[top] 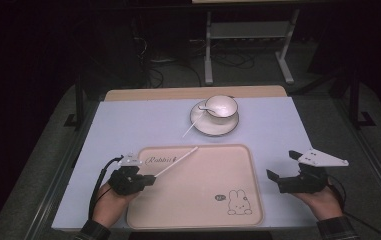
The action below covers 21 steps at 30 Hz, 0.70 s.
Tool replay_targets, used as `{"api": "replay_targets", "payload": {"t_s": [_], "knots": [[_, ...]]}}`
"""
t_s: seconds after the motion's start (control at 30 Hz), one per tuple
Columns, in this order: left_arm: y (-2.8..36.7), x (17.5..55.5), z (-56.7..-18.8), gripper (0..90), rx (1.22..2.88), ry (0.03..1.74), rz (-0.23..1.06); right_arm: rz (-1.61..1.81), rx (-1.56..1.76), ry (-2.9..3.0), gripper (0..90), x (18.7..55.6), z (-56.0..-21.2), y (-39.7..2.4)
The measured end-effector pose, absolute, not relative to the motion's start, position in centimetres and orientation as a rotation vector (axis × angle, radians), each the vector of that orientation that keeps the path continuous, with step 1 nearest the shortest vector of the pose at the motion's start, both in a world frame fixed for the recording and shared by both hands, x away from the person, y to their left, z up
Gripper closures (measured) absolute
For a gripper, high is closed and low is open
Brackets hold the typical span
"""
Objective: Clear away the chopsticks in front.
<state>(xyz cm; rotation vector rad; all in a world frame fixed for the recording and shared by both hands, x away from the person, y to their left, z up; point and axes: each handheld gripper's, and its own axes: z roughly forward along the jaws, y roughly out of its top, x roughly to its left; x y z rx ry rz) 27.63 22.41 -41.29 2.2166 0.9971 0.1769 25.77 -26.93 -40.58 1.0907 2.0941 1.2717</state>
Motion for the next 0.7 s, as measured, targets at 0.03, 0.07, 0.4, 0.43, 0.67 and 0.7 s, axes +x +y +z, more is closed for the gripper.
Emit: {"api": "replay_targets", "payload": {"t_s": [0.03, 0.07, 0.4, 0.43, 0.67, 0.7], "knots": [[22.4, 27.7, -41.4, 86.0, 2.221, 0.998, 0.178, 1.272, 1.091, 2.094, 0.0, 25.8, -40.6, -26.9], [22.4, 27.7, -41.6, 85.9, 2.223, 1.000, 0.177, 1.271, 1.090, 2.094, 0.0, 25.8, -40.6, -26.9], [22.0, 28.4, -43.0, 84.8, 2.319, 1.014, 0.161, 1.261, 1.090, 2.101, 0.0, 25.8, -40.6, -26.8], [22.0, 28.3, -43.0, 84.7, 2.316, 1.017, 0.163, 1.259, 1.092, 2.103, 0.0, 25.8, -40.6, -26.8], [22.0, 28.3, -43.0, 80.0, 2.310, 1.017, 0.157, 1.262, 1.088, 2.101, 0.0, 25.8, -40.6, -26.8], [22.0, 28.4, -43.0, 80.0, 2.309, 1.019, 0.155, 1.264, 1.088, 2.101, 0.0, 25.8, -40.6, -26.8]]}}
